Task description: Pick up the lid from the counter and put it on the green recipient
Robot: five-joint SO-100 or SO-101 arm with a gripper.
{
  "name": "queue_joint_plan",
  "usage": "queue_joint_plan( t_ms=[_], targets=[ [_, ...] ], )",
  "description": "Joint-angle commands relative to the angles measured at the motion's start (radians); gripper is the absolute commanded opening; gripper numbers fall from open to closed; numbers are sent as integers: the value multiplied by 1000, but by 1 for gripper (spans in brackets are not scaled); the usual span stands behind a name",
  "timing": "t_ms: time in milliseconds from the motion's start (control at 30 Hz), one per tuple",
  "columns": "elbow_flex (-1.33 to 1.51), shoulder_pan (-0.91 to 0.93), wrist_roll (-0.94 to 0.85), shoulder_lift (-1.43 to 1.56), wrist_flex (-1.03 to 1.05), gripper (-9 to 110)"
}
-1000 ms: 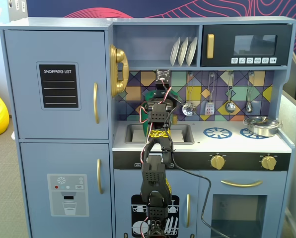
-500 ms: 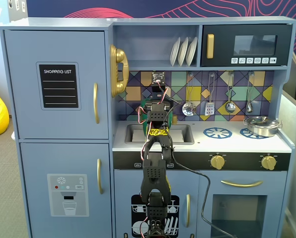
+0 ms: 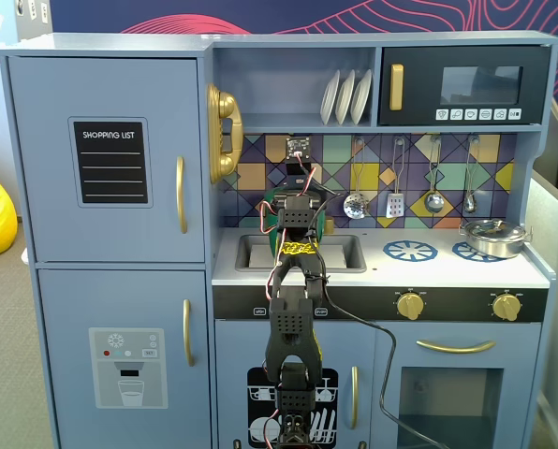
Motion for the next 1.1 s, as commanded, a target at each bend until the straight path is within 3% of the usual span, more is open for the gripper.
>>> queue_joint_plan(
  t_ms=[0, 267, 600, 800, 1067],
  targets=[
    [-54, -2, 12, 3, -38, 0],
    [-31, 6, 55, 9, -26, 0],
    [-29, 2, 69, 12, -64, 28],
    [-89, 18, 41, 26, -71, 37],
    [-114, -8, -8, 278, 190, 36]
  ],
)
